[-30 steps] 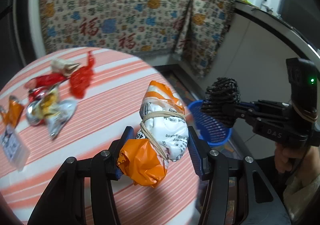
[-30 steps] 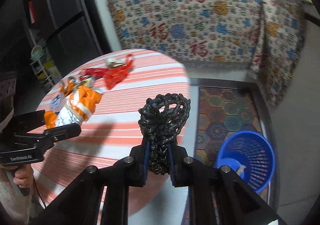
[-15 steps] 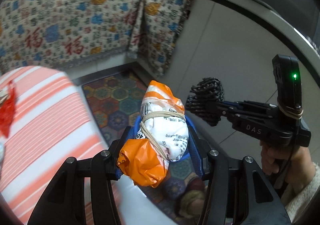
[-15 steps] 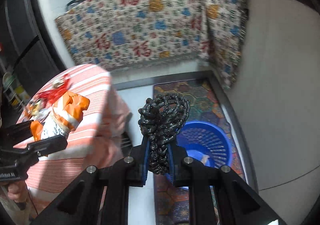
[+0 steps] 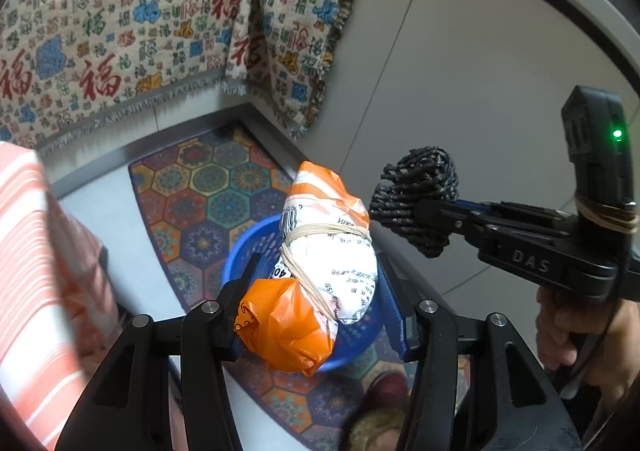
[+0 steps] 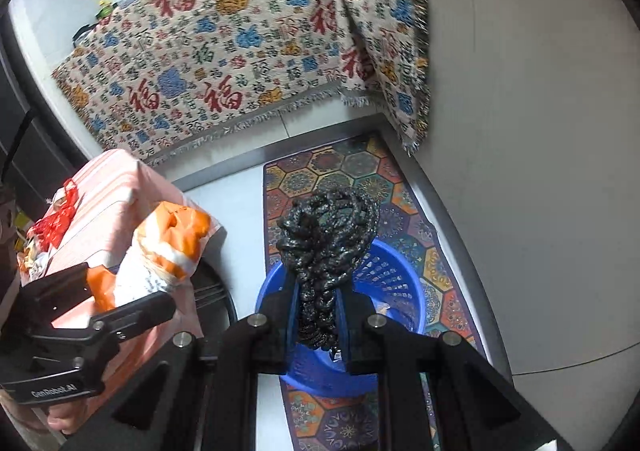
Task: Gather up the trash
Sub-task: 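Open both tools above the blue basket to drop bag and scrubber, then move both open tools back toward the table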
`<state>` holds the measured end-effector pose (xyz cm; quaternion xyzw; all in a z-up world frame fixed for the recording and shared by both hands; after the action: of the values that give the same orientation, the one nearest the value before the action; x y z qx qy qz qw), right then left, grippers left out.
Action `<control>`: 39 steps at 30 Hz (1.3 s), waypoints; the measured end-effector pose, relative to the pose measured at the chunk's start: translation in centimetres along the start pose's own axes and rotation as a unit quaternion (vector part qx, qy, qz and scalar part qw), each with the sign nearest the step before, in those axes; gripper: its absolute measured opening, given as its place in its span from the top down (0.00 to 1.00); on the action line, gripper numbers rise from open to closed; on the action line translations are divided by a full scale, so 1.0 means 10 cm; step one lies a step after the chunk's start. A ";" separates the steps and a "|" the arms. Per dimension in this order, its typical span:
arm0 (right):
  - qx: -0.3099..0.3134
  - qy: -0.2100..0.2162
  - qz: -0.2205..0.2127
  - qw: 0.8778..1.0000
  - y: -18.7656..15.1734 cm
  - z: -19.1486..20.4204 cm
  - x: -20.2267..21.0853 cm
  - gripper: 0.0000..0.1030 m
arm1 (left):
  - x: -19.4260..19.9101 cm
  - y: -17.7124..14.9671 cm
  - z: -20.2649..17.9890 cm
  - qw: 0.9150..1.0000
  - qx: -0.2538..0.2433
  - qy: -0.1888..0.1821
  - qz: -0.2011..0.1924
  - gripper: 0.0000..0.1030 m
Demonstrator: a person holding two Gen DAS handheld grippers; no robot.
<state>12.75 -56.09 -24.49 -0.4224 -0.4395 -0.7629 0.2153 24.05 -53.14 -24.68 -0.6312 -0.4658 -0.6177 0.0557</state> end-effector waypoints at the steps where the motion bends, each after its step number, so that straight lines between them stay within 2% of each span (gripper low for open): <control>1: -0.001 0.001 0.002 1.000 0.02 -0.04 -0.03 0.84 | -0.07 0.02 0.01 1.000 0.004 0.000 0.002 0.47; 12: -0.006 -0.004 0.040 0.999 0.14 -0.30 -0.45 0.83 | -0.50 0.11 0.10 1.000 0.014 -0.001 0.020 0.47; 16: -0.024 0.013 0.054 0.998 0.14 -0.37 -0.60 0.81 | -0.64 0.10 0.15 0.999 0.016 -0.001 0.030 0.45; 19: -0.029 0.023 0.058 0.998 0.13 -0.39 -0.67 0.70 | -0.74 0.11 0.16 0.999 0.013 0.002 0.034 0.43; 21: -0.033 0.025 0.059 0.997 0.13 -0.40 -0.69 0.59 | -0.80 0.12 0.17 0.999 0.012 0.006 0.035 0.38; 24: -0.042 0.027 0.057 0.997 0.13 -0.43 -0.69 0.51 | -0.85 0.15 0.18 0.999 0.015 0.005 0.036 0.31; 29: -0.051 0.026 0.055 0.997 0.15 -0.48 -0.67 0.51 | -0.79 0.18 0.22 0.999 0.024 0.005 0.025 0.22; 31: -0.049 0.026 0.057 0.997 0.15 -0.49 -0.67 0.49 | -0.74 0.19 0.24 0.999 0.028 0.006 0.019 0.22; 34: -0.043 0.015 0.061 0.997 0.14 -0.47 -0.66 0.40 | -0.63 0.22 0.27 0.999 0.035 0.003 0.008 0.21; 39: -0.036 0.004 0.066 0.997 0.13 -0.41 -0.67 0.38 | -0.48 0.26 0.31 0.999 0.039 0.004 -0.006 0.20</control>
<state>15.48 -60.60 -30.49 -0.4547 -0.3823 -0.7640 0.2516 28.96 -55.05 -28.09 -0.6231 -0.4932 -0.6020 0.0782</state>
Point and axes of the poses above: each gripper's, at about its wrist camera, not at the fingertips, and x roughly against the way its jaws point, z to its left, y to its top, the point moved 4 cm from there along -x, roughly the way its jaws point, and after that the axes turned 7 degrees about z, right-handed, at the moved point
